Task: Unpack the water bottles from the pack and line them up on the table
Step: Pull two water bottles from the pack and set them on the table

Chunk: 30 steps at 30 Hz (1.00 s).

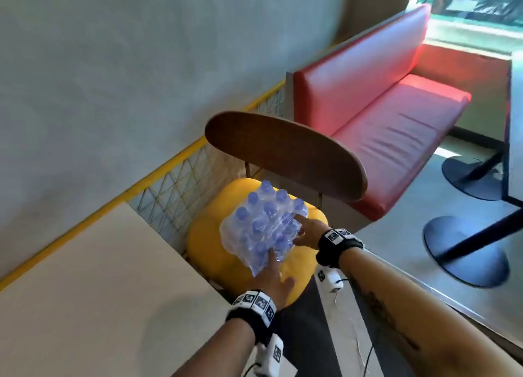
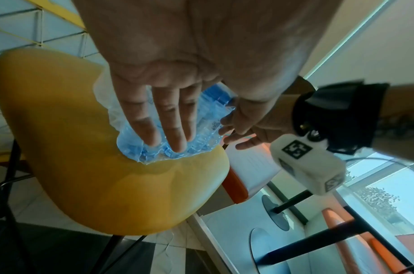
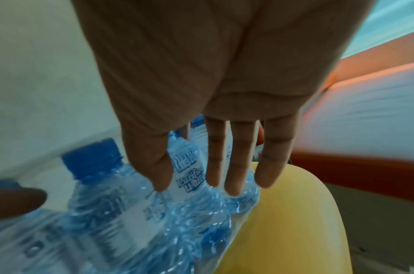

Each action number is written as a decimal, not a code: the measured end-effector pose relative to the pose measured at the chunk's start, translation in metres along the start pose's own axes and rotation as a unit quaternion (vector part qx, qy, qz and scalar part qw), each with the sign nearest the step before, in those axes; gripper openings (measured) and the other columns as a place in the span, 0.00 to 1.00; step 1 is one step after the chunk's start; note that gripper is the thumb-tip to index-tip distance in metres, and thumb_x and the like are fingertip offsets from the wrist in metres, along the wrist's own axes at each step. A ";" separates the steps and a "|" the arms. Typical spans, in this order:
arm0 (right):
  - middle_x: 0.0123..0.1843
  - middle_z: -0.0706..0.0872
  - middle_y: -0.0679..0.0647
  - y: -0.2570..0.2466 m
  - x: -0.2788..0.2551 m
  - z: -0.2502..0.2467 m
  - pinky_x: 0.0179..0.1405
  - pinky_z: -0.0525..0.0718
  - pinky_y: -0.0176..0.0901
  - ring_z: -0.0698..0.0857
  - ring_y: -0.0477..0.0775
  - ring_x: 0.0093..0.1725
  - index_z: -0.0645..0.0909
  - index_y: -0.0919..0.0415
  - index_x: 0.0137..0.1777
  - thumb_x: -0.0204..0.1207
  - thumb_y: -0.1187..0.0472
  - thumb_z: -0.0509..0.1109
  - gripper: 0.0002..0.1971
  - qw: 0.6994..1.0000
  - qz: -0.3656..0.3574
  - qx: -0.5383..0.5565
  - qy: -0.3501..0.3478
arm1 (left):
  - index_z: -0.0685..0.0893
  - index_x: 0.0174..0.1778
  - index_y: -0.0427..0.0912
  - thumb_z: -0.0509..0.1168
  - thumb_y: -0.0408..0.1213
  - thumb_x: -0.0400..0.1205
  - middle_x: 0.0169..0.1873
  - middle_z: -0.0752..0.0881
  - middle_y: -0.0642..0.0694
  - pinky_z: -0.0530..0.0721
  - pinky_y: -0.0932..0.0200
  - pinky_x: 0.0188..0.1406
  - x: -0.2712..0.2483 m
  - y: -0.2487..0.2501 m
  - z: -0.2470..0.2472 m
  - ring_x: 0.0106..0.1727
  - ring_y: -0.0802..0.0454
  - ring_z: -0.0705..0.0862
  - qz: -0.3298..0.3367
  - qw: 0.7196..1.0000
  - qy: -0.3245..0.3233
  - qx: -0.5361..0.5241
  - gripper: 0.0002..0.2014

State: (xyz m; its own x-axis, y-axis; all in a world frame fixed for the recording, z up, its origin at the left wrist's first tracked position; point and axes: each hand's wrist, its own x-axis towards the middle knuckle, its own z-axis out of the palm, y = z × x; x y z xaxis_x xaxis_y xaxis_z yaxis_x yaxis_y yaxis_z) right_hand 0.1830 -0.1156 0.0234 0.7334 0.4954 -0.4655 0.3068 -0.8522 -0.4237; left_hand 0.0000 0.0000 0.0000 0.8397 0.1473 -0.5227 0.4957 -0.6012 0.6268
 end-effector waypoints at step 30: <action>0.50 0.85 0.37 -0.001 -0.115 0.048 0.47 0.86 0.53 0.85 0.47 0.46 0.75 0.37 0.58 0.58 0.43 0.81 0.28 0.983 -0.056 0.094 0.145 | 0.78 0.57 0.55 0.77 0.62 0.68 0.48 0.90 0.51 0.89 0.52 0.53 -0.072 0.003 -0.026 0.48 0.46 0.90 0.012 0.999 0.044 0.027 0.27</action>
State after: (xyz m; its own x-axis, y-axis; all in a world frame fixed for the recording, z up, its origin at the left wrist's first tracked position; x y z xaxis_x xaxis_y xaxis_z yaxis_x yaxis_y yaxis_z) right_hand 0.0694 -0.1633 0.0399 0.8517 0.4927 -0.1783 0.2981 -0.7354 -0.6085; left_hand -0.0534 0.0076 0.0546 0.8690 0.1995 -0.4529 0.4641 -0.6463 0.6057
